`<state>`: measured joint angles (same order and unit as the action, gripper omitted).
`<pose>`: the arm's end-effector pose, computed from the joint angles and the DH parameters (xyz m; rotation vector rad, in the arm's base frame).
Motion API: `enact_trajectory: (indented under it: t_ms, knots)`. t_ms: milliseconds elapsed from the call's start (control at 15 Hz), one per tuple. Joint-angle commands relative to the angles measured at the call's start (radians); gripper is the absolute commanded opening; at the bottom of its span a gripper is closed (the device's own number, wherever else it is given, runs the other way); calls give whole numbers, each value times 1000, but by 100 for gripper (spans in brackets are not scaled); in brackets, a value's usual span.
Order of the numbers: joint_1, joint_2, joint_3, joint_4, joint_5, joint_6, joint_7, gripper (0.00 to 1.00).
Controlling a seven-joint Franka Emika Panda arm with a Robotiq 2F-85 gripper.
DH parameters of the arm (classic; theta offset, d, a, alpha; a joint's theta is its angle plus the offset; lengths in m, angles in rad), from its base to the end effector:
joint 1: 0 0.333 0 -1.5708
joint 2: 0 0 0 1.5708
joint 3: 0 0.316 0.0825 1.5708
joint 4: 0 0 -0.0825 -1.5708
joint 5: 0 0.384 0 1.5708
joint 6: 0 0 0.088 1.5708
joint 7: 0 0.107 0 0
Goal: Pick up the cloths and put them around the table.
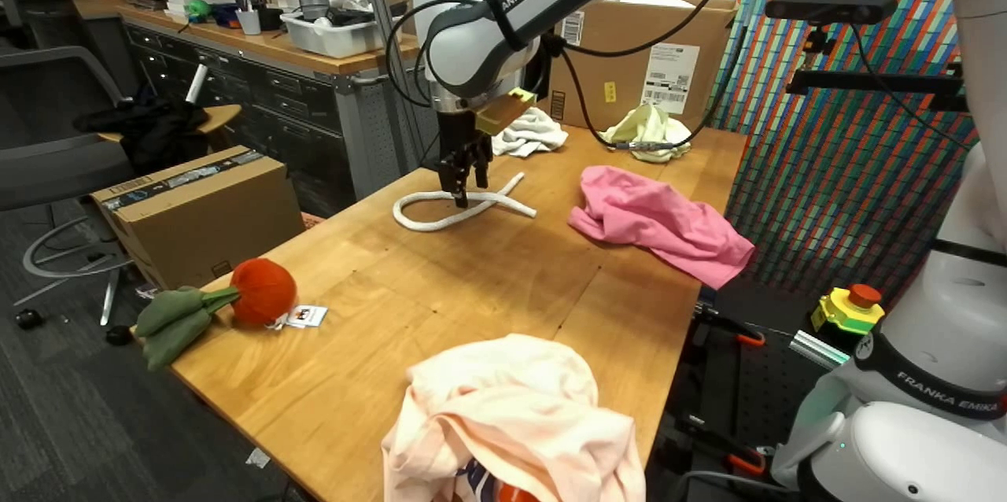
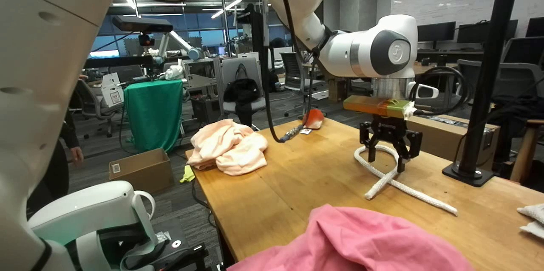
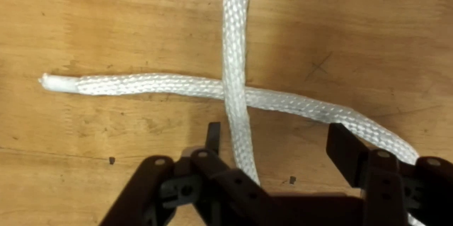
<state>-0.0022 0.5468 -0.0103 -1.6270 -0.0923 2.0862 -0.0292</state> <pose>0.6762 -0.0122 0.2961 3.0550 0.1024 -0.1367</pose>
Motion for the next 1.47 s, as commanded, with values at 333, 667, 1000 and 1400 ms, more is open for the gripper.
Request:
enact_trajectory:
  t_ms: [333, 667, 1000, 1400]
  knots:
    - [15, -168, 85, 21, 102, -405, -111, 100]
    - [11, -387, 101, -139, 170, -420, -181, 100]
    - [16, -669, 78, -392, 250, -281, -219, 100]
    - [35, -1001, 47, -715, 261, -2, -189, 100]
